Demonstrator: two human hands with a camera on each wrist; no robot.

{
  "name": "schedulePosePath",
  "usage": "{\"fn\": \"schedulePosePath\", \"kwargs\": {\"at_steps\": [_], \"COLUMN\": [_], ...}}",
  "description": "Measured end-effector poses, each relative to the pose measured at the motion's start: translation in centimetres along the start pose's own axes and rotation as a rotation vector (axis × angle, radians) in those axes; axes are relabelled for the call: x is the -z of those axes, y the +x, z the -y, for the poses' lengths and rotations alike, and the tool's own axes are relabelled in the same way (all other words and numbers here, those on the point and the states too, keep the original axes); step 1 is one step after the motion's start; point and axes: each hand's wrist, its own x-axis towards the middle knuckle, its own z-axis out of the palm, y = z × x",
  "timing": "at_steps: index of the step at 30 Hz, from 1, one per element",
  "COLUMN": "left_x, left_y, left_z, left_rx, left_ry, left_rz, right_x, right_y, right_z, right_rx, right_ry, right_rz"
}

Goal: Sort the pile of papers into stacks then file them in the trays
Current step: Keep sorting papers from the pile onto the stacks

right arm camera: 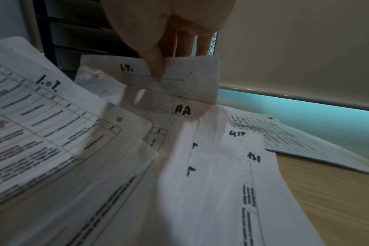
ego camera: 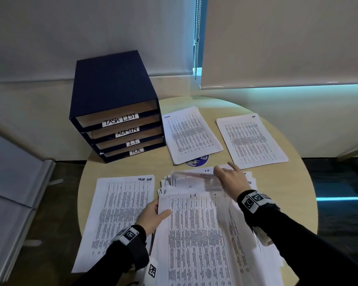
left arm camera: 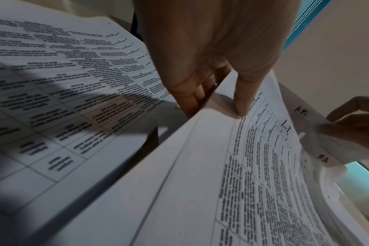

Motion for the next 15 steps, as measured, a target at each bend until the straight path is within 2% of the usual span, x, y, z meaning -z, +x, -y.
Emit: {"fn": "schedulePosePath", "kwargs": {"at_steps": [4, 9, 15], "left_x": [0.00, 0.11, 0.14], "left_y": [-0.18, -0.24, -0.33], "left_z": [-0.11, -0.16, -0.11], "left_rx": [0.006, 0.014, 0.019], "left_ry": [-0.007, -0.015, -0.013], "left_rz": [-0.001, 0.014, 0.007], "right_x": [-0.25, -0.58, -0.74], "right_y": [-0.50, -0.56, -0.03], "right_z": [0.19, 0.49, 0.37], "right_rx": [-0.005, -0.092, -0.123], "right_ry": [0.008, 0.084, 0.052], "right_rz": [0.012, -0.052, 0.057]}}
